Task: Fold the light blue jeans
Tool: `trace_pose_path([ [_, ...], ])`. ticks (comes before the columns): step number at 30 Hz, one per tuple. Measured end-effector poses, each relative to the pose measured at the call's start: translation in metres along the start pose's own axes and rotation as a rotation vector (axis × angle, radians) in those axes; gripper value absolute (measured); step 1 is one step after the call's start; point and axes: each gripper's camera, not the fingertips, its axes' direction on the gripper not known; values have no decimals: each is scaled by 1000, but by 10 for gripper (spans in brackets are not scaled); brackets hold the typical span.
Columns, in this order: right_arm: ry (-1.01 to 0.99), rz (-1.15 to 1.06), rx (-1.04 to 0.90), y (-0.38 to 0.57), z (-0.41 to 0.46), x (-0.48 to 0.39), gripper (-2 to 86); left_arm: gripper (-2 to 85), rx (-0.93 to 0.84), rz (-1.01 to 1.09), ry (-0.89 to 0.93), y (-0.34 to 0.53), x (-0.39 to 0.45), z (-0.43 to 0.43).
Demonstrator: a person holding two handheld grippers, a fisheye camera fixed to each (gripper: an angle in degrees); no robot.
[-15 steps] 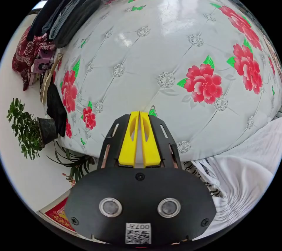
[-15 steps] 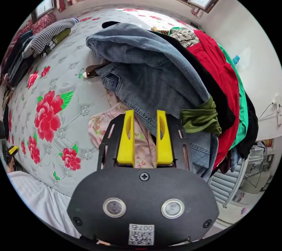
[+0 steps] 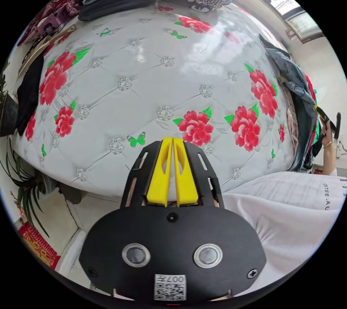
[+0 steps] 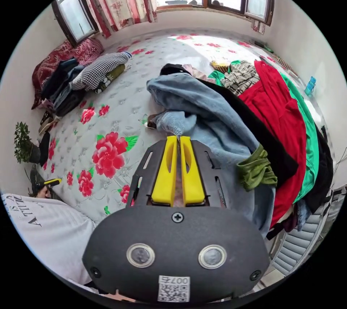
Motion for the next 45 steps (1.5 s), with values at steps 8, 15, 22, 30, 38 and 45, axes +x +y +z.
trace_pose_path([
  [8, -623, -371, 124, -22, -13, -211, -2, -5, 242, 18, 104, 22, -52, -28],
  [15, -1154, -860, -414, 60, 76, -490, 9, -8, 411, -153, 11, 77, -166, -58],
  [22, -640, -666, -257, 65, 81, -412, 36, -5, 382, -305, -104, 156, -287, -61],
  [30, 115, -50, -390, 146, 74, -209, 75, 92, 311, 167, -57, 68, -248, -19],
  [38, 361, 43, -442, 157, 89, -190, 83, 145, 5, 432, -117, -98, -132, 120],
  [45, 274, 138, -410, 184, 94, -209, 14, 17, 27, 411, -26, -89, -137, 141],
])
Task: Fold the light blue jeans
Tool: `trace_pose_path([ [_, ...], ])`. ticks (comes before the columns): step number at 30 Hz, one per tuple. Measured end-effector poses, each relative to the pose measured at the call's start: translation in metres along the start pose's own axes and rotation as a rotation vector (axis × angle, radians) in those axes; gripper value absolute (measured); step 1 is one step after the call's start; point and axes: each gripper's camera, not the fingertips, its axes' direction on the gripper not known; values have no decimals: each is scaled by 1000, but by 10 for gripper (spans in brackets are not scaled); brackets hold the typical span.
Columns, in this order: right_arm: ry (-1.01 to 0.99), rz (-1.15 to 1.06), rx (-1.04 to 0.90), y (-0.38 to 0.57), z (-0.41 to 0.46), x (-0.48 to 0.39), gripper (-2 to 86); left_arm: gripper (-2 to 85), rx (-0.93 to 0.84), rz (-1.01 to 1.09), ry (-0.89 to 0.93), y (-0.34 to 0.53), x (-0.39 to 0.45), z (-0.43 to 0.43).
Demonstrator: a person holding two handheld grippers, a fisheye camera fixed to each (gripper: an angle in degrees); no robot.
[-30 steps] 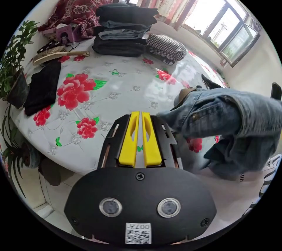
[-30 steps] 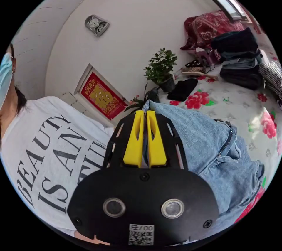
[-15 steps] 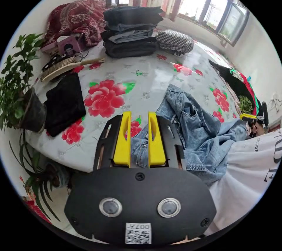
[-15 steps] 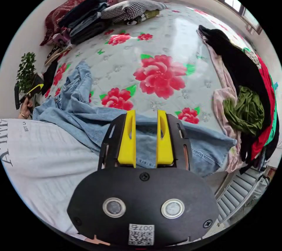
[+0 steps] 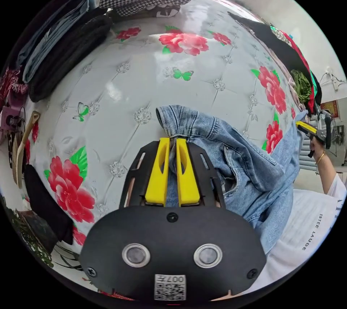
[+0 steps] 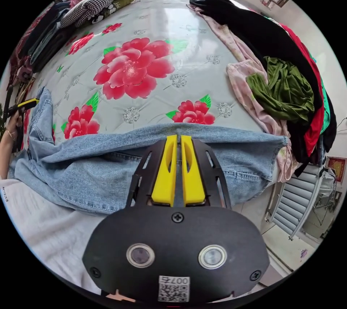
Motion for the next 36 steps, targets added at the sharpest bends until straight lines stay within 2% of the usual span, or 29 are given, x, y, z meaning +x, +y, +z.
trace_pose_path([
  [4, -39, 126, 215, 29, -53, 4, 2, 2, 219, -187, 58, 78, -36, -56],
  [7, -25, 71, 383, 21, -118, -8, 0, 0, 442, -320, 45, 149, -53, -126],
  [9, -73, -54, 544, -19, -170, -28, -1, 2, 560, -352, -59, 166, -58, -170],
  [12, -164, -170, 628, -101, -204, -67, 1, 15, 645, -402, -206, 136, -74, -187],
  [13, -182, -174, 611, -120, -204, -75, 1, 20, 635, -428, -214, 125, -81, -183],
  [15, -204, -172, 434, -186, -185, -108, 7, 46, 540, -574, -187, 84, -111, -154],
  [18, -180, -202, 364, -200, -165, -129, 18, 73, 463, -639, -154, 66, -113, -126],
  [22, -172, -119, 329, -179, -122, -109, 23, 78, 420, -607, -244, 85, -81, -91],
  [26, -150, 90, 202, -187, -72, -59, 25, 76, 253, -628, -230, 119, -50, -32],
  [29, -180, 140, 208, -212, -64, -44, 27, 76, 160, -694, -226, 139, -32, -3],
  [31, -162, 76, 212, -232, -62, -55, 27, 73, 123, -729, -247, 146, -22, 6],
  [34, -140, -163, 97, -260, -41, -97, 20, 64, 128, -786, -302, 157, -9, 4],
  [36, 18, -323, 116, -256, -36, -125, 13, 56, 160, -853, -308, 171, -5, -3],
])
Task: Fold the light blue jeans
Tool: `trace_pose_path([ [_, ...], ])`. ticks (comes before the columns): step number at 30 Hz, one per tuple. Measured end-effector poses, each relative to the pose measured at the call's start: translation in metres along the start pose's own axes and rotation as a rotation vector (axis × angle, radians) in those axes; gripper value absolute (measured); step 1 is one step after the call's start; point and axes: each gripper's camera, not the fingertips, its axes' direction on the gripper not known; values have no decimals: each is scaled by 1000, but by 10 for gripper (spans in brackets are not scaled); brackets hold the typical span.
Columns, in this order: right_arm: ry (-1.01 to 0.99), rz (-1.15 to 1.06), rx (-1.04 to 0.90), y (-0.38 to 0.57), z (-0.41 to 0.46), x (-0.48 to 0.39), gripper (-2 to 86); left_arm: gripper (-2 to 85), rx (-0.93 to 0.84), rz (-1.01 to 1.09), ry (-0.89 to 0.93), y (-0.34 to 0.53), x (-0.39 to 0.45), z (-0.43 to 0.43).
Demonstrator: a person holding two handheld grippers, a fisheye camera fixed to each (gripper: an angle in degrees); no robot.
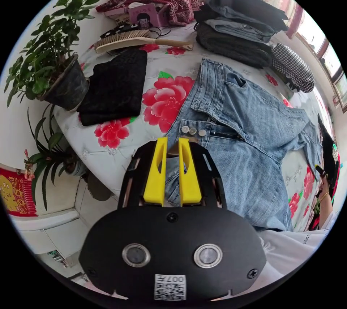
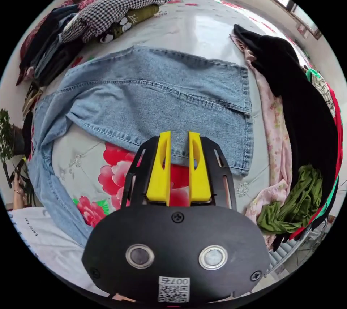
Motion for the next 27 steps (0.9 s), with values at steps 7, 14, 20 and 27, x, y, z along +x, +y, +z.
trace_pose_path([
  [7, 249, 214, -152, -18, 12, 69, 1, 57, -80, -137, 0, 37, -36, 9],
  [14, -181, 379, 134, 79, -66, 70, 29, 89, -129, -210, 189, 65, -60, 43],
  [20, -393, 582, 39, 259, -51, 37, 83, 115, -144, -269, 409, 71, -73, 92],
  [27, -153, 343, -69, 300, -29, -33, 83, 61, -132, -138, 404, 46, -56, 117],
])
